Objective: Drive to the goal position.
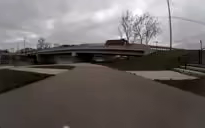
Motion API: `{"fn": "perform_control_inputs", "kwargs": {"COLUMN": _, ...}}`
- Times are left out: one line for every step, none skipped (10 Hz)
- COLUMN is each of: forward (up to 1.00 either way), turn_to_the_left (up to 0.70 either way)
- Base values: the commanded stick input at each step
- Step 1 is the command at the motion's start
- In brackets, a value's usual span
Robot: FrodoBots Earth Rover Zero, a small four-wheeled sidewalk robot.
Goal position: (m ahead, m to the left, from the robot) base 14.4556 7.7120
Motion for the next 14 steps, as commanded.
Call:
{"fn": "perform_control_inputs", "kwargs": {"forward": 1.0, "turn_to_the_left": 0.0}}
{"fn": "perform_control_inputs", "kwargs": {"forward": 1.0, "turn_to_the_left": 0.0}}
{"fn": "perform_control_inputs", "kwargs": {"forward": 1.0, "turn_to_the_left": 0.0}}
{"fn": "perform_control_inputs", "kwargs": {"forward": 1.0, "turn_to_the_left": 0.0}}
{"fn": "perform_control_inputs", "kwargs": {"forward": 1.0, "turn_to_the_left": 0.0}}
{"fn": "perform_control_inputs", "kwargs": {"forward": 1.0, "turn_to_the_left": 0.0}}
{"fn": "perform_control_inputs", "kwargs": {"forward": 1.0, "turn_to_the_left": 0.0}}
{"fn": "perform_control_inputs", "kwargs": {"forward": 1.0, "turn_to_the_left": 0.0}}
{"fn": "perform_control_inputs", "kwargs": {"forward": 1.0, "turn_to_the_left": 0.0}}
{"fn": "perform_control_inputs", "kwargs": {"forward": 1.0, "turn_to_the_left": 0.0}}
{"fn": "perform_control_inputs", "kwargs": {"forward": 1.0, "turn_to_the_left": 0.0}}
{"fn": "perform_control_inputs", "kwargs": {"forward": 1.0, "turn_to_the_left": 0.0}}
{"fn": "perform_control_inputs", "kwargs": {"forward": 1.0, "turn_to_the_left": 0.0}}
{"fn": "perform_control_inputs", "kwargs": {"forward": 1.0, "turn_to_the_left": 0.0}}
